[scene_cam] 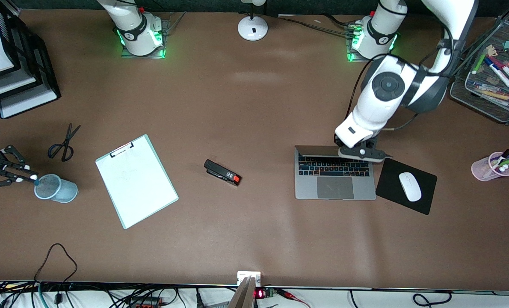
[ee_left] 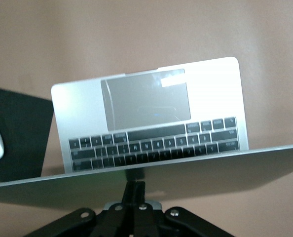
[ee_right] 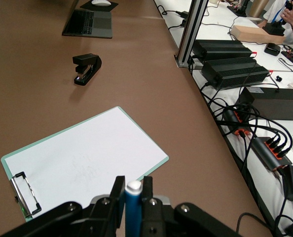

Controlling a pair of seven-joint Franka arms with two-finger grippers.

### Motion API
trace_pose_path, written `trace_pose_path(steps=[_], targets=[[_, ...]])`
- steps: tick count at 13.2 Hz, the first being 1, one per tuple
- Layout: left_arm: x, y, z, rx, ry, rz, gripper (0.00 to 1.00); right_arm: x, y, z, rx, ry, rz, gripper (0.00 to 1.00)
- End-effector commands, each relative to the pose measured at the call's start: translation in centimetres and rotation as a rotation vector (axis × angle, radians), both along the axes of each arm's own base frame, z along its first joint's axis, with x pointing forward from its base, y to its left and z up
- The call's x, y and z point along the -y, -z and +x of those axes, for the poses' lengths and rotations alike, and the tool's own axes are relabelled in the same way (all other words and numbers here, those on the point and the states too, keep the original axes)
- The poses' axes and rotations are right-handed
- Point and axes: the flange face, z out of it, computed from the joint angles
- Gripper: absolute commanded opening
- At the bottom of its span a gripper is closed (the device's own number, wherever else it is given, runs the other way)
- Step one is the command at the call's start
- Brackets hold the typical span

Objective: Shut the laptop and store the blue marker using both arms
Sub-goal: 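Drop the marker into the cup while the left gripper presses the lid shut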

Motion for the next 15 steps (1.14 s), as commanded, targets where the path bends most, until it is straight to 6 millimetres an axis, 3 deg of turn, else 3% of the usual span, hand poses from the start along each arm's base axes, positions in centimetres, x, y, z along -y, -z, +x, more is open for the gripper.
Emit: trace_pose_path(steps=[1,5,7,8,10,15], targets=[[0.0,1.7,3.1,0.026,0.013,-0.003,0.0,1.0,2.2,-0.3,0.019,-0.008,0.051,0.0],[-0.7,5.1,5.1,0.079,0.011,-0.046,0.0,3.0,4.3,-0.8,0.017,0.031,0.071,0.0],[-0.9,6.4,6.2,0.1,0.005,-0.069,0.0,3.0,5.8,-0.7,0.029,0.025,0.083,0.0],[-1.0,7.3,6.6,0.1,0.001,-0.078,0.0,3.1,6.0,-0.7,0.03,0.03,0.089,0.06],[-1.1,9.2,7.1,0.114,-0.005,-0.102,0.0,3.3,5.6,-0.6,0.033,0.036,0.078,0.99],[-0.8,14.6,7.6,0.127,-0.014,-0.166,0.0,3.3,3.6,-0.2,-0.008,0.058,0.036,1.0]])
